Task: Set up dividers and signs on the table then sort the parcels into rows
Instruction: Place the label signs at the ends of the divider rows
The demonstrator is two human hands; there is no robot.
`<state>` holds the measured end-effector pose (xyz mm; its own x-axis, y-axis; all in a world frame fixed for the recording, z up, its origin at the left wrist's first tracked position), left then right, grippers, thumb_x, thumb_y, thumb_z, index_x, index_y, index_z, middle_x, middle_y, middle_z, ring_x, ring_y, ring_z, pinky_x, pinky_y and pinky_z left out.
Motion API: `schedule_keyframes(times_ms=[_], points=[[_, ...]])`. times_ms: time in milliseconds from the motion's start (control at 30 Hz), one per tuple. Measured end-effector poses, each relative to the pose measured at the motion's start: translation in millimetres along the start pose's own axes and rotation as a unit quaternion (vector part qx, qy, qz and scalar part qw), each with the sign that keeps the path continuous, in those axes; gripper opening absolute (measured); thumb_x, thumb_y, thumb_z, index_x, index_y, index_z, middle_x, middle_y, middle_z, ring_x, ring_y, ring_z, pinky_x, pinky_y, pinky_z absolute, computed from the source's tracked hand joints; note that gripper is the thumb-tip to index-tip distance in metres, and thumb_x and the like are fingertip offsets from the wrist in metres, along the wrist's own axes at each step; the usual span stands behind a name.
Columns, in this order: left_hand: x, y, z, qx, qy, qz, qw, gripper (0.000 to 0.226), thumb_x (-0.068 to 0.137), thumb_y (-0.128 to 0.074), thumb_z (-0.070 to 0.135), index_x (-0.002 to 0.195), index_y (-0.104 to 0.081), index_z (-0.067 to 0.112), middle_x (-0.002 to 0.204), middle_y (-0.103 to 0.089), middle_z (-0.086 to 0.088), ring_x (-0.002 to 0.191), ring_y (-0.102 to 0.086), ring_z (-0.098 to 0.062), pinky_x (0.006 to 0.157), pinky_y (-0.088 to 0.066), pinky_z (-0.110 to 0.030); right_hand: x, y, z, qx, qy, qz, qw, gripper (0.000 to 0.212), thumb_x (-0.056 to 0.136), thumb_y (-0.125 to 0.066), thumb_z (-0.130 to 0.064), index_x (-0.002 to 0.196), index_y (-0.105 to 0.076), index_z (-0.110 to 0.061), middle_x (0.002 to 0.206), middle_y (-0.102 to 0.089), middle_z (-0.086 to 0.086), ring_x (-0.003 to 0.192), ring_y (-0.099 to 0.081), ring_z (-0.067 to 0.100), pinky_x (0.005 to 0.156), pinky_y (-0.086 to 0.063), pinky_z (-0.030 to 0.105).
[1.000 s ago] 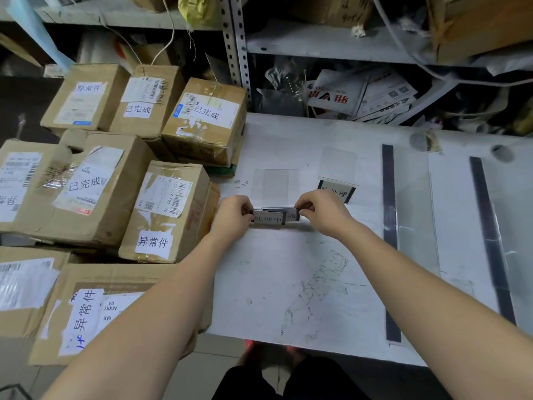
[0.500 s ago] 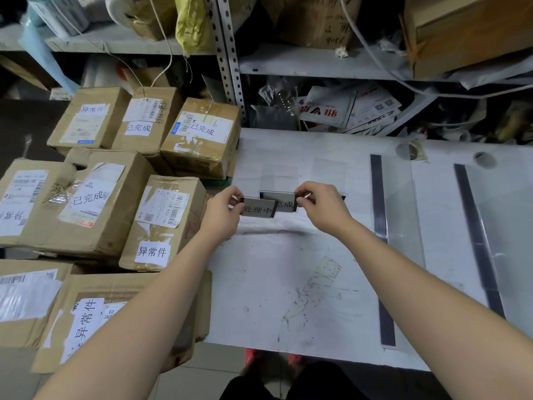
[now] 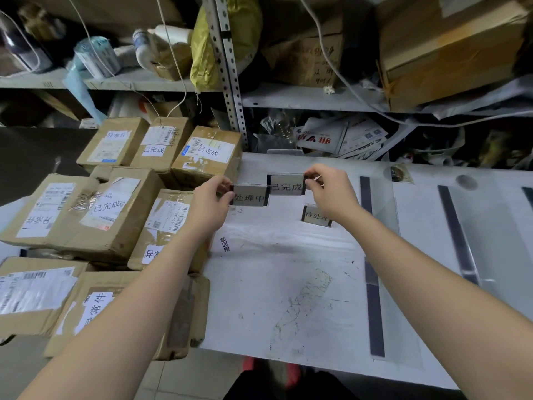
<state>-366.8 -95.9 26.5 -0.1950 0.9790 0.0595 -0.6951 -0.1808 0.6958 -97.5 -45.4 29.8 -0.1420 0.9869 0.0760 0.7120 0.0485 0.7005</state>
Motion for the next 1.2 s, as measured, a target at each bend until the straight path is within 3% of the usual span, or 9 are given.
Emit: schedule_keyframes(times_ms=[200, 333, 433, 567, 633, 700, 767, 1000, 1200], points=[[-7.2, 18.5, 25.1, -0.017, -0.017, 0.013, 1.000, 0.008, 0.098, -0.064, 0.010, 0.101, -0.064, 0.017, 0.091, -0.066, 0.010, 0.085, -0.064, -0.009, 0.079, -0.061, -0.043, -15.5, 39.0, -7.3, -0.003, 0.013, 0.049, 0.999, 0.014, 0.097, -0.061, -0.009, 0.104, -0.070, -0.018, 0.095, -0.067, -0.005, 0.082, -0.061, 0.015, 0.074, -0.043, 0.026], [-16.4, 27.2, 35.1, -0.029, -0.017, 0.004, 0.999, 0.014, 0.100, -0.059, 0.008, 0.102, -0.063, 0.021, 0.095, -0.068, 0.005, 0.090, -0.067, -0.018, 0.083, -0.061, -0.047, -38.5, 58.4, -11.0, 0.001, 0.012, 0.069, 0.998, 0.016, 0.095, -0.061, -0.008, 0.102, -0.071, -0.018, 0.093, -0.070, -0.005, 0.082, -0.065, 0.017, 0.079, -0.053, 0.034], [-24.3, 29.6, 41.2, -0.042, -0.030, 0.002, 0.999, 0.015, 0.100, -0.059, 0.008, 0.100, -0.062, 0.023, 0.095, -0.069, 0.002, 0.089, -0.069, -0.022, 0.079, -0.061, -0.043, -62.4, 72.9, -15.7, -0.011, 0.003, 0.084, 0.996, 0.016, 0.096, -0.061, -0.006, 0.102, -0.071, -0.017, 0.093, -0.070, -0.003, 0.079, -0.064, 0.014, 0.075, -0.050, 0.029], [-39.0, 28.6, 58.8, -0.047, -0.064, 0.003, 0.997, 0.012, 0.101, -0.058, 0.006, 0.102, -0.062, 0.017, 0.093, -0.065, 0.003, 0.085, -0.065, -0.015, 0.061, -0.046, -0.013, -100.0, 91.4, -18.4, -0.024, -0.017, 0.107, 0.994, 0.016, 0.096, -0.061, -0.007, 0.098, -0.070, -0.019, 0.091, -0.071, -0.005, 0.081, -0.066, 0.012, 0.073, -0.050, 0.023], [-45.2, 26.2, 69.2, -0.056, -0.085, 0.001, 0.995, 0.012, 0.100, -0.059, 0.007, 0.099, -0.061, 0.019, 0.091, -0.064, 0.007, 0.085, -0.066, -0.018, 0.065, -0.054, -0.020, -118.5, 102.0, -17.3, -0.039, -0.028, 0.114, 0.992, 0.015, 0.096, -0.061, -0.008, 0.098, -0.069, -0.020, 0.090, -0.069, -0.006, 0.081, -0.064, 0.013, 0.072, -0.048, 0.021], [-51.8, 18.7, 81.5, -0.066, -0.100, -0.011, 0.993, 0.011, 0.100, -0.059, 0.009, 0.101, -0.061, 0.020, 0.097, -0.067, 0.002, 0.089, -0.068, -0.023, 0.074, -0.062, -0.039, -135.8, 112.7, -13.1, -0.039, -0.037, 0.124, 0.991, 0.014, 0.096, -0.062, -0.007, 0.099, -0.070, -0.019, 0.091, -0.069, -0.005, 0.083, -0.065, 0.014, 0.077, -0.053, 0.029], [-61.8, 9.4, 99.4, -0.062, -0.116, -0.019, 0.991, 0.010, 0.100, -0.059, 0.010, 0.105, -0.061, 0.017, 0.104, -0.067, -0.003, 0.093, -0.068, -0.026, 0.078, -0.063, -0.044, -153.7, 124.6, -6.1, -0.040, -0.046, 0.136, 0.989, 0.013, 0.096, -0.063, -0.008, 0.099, -0.070, -0.018, 0.093, -0.071, -0.003, 0.085, -0.067, 0.016, 0.080, -0.056, 0.036], [-99.8, -31.5, 184.5, -0.073, -0.202, -0.011, 0.977, 0.009, 0.096, -0.063, 0.008, 0.102, -0.069, 0.012, 0.095, -0.070, -0.001, 0.083, -0.064, -0.019, 0.078, -0.057, -0.036, -206.6, 187.1, 34.2, -0.046, -0.088, 0.165, 0.981, 0.015, 0.097, -0.061, -0.011, 0.100, -0.071, -0.023, 0.092, -0.072, -0.005, 0.084, -0.067, 0.014, 0.080, -0.056, 0.035], [-119.7, -83.3, 245.8, -0.060, -0.232, -0.002, 0.971, 0.010, 0.090, -0.068, 0.005, 0.095, -0.073, 0.012, 0.092, -0.073, 0.000, 0.091, -0.066, -0.018, 0.084, -0.054, -0.031, -240.3, 257.2, 92.6, -0.045, -0.094, 0.180, 0.978, 0.012, 0.097, -0.063, -0.014, 0.099, -0.069, -0.024, 0.092, -0.070, -0.006, 0.085, -0.066, 0.014, 0.077, -0.053, 0.032]])
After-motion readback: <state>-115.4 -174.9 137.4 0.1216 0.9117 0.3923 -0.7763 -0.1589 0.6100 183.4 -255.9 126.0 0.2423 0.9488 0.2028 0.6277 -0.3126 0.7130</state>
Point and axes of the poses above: each hand's wrist, its own x-axis towards the middle knuckle, its own y-axis out of the back of the hand, z = x × y, the point moved 7 cm from there along x, towards the middle knuckle
